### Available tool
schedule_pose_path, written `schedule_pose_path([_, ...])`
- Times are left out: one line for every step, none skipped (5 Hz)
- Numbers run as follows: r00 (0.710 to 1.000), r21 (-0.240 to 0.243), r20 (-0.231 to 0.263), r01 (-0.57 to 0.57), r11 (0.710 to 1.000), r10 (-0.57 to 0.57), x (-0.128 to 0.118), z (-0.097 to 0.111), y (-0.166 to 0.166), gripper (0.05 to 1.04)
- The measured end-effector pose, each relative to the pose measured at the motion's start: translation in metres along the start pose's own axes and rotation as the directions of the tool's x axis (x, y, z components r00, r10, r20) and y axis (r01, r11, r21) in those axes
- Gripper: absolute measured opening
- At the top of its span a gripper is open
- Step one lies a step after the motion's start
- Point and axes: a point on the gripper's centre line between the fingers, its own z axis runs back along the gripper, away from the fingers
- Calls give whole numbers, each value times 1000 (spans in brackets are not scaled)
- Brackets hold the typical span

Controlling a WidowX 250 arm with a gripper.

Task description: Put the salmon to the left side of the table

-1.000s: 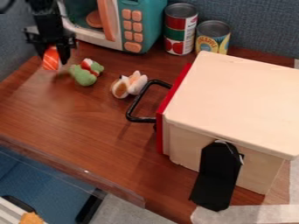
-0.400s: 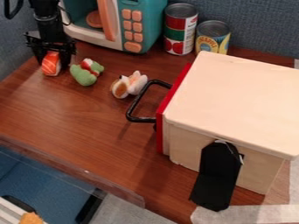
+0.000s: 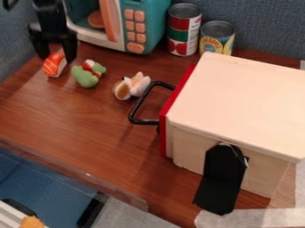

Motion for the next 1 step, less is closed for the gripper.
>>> schedule_pose_path([999,4,38,38,999,-38,1,22,2,999])
